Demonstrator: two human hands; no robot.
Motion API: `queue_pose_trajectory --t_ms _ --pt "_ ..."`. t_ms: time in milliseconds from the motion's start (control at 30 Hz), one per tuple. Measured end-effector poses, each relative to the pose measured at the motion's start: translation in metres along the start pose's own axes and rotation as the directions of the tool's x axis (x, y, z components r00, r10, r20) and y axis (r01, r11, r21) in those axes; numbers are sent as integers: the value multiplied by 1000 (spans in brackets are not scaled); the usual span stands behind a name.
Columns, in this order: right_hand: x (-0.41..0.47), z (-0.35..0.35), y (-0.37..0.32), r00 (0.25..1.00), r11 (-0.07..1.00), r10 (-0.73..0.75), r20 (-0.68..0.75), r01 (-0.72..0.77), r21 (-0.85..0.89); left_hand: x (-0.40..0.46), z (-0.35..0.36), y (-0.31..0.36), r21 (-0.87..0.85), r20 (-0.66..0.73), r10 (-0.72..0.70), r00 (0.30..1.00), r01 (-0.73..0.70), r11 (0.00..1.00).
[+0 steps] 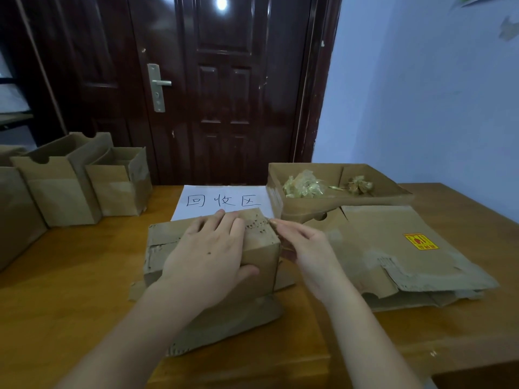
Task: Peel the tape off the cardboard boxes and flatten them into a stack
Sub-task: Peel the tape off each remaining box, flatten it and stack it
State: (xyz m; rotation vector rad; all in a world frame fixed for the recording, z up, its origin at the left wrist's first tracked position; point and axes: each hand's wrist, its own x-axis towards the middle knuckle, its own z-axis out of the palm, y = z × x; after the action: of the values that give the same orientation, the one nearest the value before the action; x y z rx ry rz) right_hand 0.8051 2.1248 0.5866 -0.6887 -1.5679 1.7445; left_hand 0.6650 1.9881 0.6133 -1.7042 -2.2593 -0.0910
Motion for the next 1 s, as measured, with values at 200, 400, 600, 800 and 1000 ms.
queue_pose_trajectory --t_ms 200,400,600,800,1000 --pt "1 -2 -3 995 989 -62 -84 50 -137 -1 2 -1 4 -7 11 1000 -11 1000" --pt "12 11 5 894 587 -447 -22 274 -762 -1 3 -2 0 -19 17 1000 -17 1000" --pt "9 1 -1 997 984 -55 -51 46 -170 0 5 -4 -19 -31 25 999 -25 1000" --pt "8 -2 12 984 964 167 62 -176 201 1 5 -8 -7 -33 40 999 -40 999" --pt "18 -8 24 981 991 73 -178 -92 -98 0 4 -13 -19 -28 56 998 -57 998"
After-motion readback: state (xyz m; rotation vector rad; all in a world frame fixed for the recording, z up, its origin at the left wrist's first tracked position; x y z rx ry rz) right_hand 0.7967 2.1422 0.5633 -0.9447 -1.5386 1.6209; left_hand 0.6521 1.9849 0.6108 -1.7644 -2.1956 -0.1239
